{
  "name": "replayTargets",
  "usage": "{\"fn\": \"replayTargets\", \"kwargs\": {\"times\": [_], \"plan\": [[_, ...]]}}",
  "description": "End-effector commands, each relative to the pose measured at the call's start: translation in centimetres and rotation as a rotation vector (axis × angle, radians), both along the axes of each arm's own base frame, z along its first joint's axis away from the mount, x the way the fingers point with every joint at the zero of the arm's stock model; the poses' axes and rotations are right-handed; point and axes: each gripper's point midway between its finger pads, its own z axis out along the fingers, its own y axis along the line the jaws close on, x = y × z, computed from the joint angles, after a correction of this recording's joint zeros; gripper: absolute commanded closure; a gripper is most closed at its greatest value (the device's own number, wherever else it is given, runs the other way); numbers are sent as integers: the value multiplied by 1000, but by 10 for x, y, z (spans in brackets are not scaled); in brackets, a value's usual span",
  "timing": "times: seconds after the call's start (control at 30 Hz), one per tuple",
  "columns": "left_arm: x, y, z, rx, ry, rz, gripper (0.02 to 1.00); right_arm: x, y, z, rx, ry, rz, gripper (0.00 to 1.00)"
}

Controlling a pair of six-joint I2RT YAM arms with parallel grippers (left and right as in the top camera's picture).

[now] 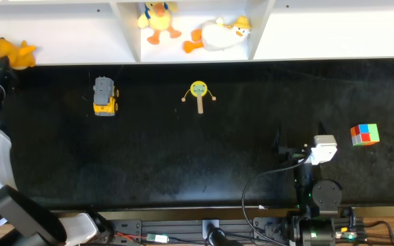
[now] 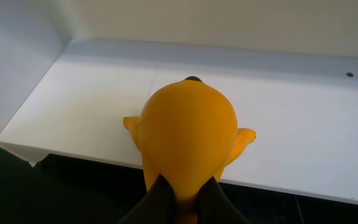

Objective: Store Toys

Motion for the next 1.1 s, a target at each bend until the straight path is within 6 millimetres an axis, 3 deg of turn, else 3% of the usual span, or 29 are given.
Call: {"fn": "replayTargets", "kwargs": {"times": [0.03,0.6,1.1], "plan": [[1,1,22,7,-39,17,976,0,0,-3,4,-2,0,5],[2,3,46,42,-95,20,969,0,0,-3,4,-2,1,5],[15,6,37,22,-92,14,956,0,0,-3,4,-2,0,5]]}}
